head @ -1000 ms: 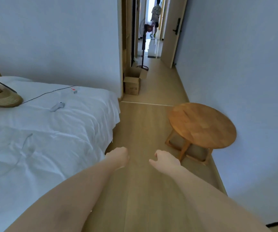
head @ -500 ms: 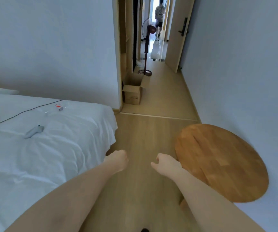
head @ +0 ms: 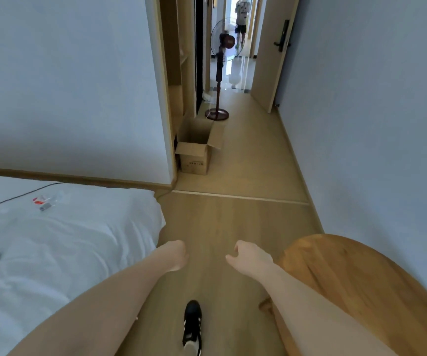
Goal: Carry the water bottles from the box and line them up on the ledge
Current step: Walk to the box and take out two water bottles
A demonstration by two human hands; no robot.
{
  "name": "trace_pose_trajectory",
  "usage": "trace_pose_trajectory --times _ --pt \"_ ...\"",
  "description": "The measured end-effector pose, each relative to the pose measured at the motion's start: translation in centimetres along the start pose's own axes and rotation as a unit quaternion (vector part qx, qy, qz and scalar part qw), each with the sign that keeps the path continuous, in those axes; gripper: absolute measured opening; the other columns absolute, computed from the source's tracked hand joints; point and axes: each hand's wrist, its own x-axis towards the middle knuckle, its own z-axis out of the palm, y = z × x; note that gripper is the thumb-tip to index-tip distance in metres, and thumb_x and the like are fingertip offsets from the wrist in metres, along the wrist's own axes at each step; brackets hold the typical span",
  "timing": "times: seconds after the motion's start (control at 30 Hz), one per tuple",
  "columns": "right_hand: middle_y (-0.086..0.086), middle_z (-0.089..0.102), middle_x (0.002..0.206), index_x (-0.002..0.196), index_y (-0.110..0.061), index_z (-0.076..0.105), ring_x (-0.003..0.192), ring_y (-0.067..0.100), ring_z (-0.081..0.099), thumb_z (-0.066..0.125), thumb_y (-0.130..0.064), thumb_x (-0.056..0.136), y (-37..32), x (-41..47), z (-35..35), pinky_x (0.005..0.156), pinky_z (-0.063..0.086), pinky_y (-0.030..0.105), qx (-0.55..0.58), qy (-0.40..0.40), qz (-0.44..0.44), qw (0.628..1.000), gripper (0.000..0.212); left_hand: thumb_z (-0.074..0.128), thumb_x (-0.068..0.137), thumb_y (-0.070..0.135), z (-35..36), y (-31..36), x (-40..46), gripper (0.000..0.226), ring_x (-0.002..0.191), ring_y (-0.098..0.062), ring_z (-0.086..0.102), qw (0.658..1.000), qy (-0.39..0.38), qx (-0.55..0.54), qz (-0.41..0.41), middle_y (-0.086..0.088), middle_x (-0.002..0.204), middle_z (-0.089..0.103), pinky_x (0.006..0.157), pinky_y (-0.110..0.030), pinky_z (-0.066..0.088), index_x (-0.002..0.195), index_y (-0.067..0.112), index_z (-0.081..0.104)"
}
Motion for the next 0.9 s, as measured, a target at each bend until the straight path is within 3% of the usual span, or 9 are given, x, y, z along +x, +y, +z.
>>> trace_pose_trajectory --times 0.1,0.17,0.3,0.47,0.57,0.67,0.8,0.9 --pt "0.000 0.059 0.117 0.127 -0.017 0.050 0.102 0.020 0.059 0.044 -0.052 0.095 -0.1 7.0 -3.4 0.085 0.051 0.036 -0.007 0.005 0.011 1.000 0.048 0.029 0.102 0.016 -3.8 0.3 7.6 0.034 0.092 -0.020 0.051 1.000 0.007 -0.011 0.000 -0.007 0.100 0.055 0.081 -0.028 0.042 0.121 0.002 0.053" --pt "0.001 0.059 0.120 0.126 -0.017 0.050 0.105 0.022 0.059 0.045 -0.052 0.094 -0.4 11.5 -6.1 0.086 0.050 0.036 -0.013 0.011 0.019 1.000 0.048 0.029 0.102 0.017 -6.9 0.5 12.2 0.033 0.096 -0.022 0.055 1.000 0.006 -0.022 -0.002 -0.009 0.107 0.056 0.084 -0.029 0.044 0.121 0.003 0.052" --pt "0.001 0.059 0.123 0.128 -0.018 0.051 0.110 0.022 0.058 0.045 -0.052 0.094 -0.6 19.6 -11.5 0.087 0.048 0.035 -0.007 0.019 0.045 0.999 0.048 0.035 0.099 0.015 -14.1 2.0 20.6 0.029 0.100 -0.024 0.060 1.000 0.009 -0.029 0.002 -0.005 0.098 0.055 0.086 -0.032 0.048 0.116 0.004 0.056" --pt "0.001 0.058 0.126 0.132 -0.018 0.049 0.114 0.022 0.057 0.046 -0.052 0.095 0.1 27.9 -16.4 0.092 0.048 0.037 0.019 0.008 0.070 0.997 0.050 0.038 0.092 0.008 -20.4 5.7 27.9 0.015 0.085 -0.021 0.053 0.998 0.010 0.057 0.002 0.001 0.086 0.052 0.096 -0.040 0.040 0.098 0.014 0.051" --pt "0.002 0.058 0.126 0.132 -0.016 0.049 0.112 0.022 0.058 0.045 -0.052 0.096 0.7 33.3 -19.1 0.091 0.049 0.037 0.026 0.007 0.073 0.997 0.051 0.038 0.091 0.005 -22.8 8.0 32.8 0.016 0.085 -0.021 0.052 0.997 0.005 0.073 -0.004 0.000 0.088 0.053 0.095 -0.039 0.038 0.098 0.014 0.049" --pt "0.003 0.057 0.127 0.134 -0.015 0.047 0.111 0.022 0.058 0.045 -0.051 0.097 1.3 39.3 -22.0 0.091 0.050 0.037 0.025 0.002 0.060 0.998 0.052 0.038 0.093 0.006 -25.5 9.8 38.6 0.024 0.097 -0.021 0.057 0.997 -0.007 0.071 -0.010 -0.003 0.103 0.057 0.095 -0.037 0.043 0.110 0.013 0.052" --pt "0.006 0.063 0.117 0.120 -0.014 0.054 0.107 0.026 0.061 0.047 -0.047 0.096 3.1 48.8 -28.0 0.080 0.048 0.034 0.015 0.013 0.045 0.999 0.042 0.043 0.097 0.017 -30.4 12.8 47.6 0.025 0.103 -0.024 0.061 1.000 0.008 0.024 -0.008 -0.006 0.105 0.060 0.092 -0.035 0.049 0.113 0.007 0.059" --pt "0.005 0.064 0.110 0.115 -0.015 0.055 0.100 0.025 0.062 0.048 -0.047 0.096 3.7 55.8 -33.5 0.075 0.047 0.033 -0.010 0.009 0.026 1.000 0.038 0.043 0.100 0.021 -34.8 15.2 53.0 0.028 0.108 -0.024 0.058 1.000 0.017 -0.015 -0.020 -0.008 0.115 0.059 0.098 -0.035 0.047 0.121 0.008 0.055"
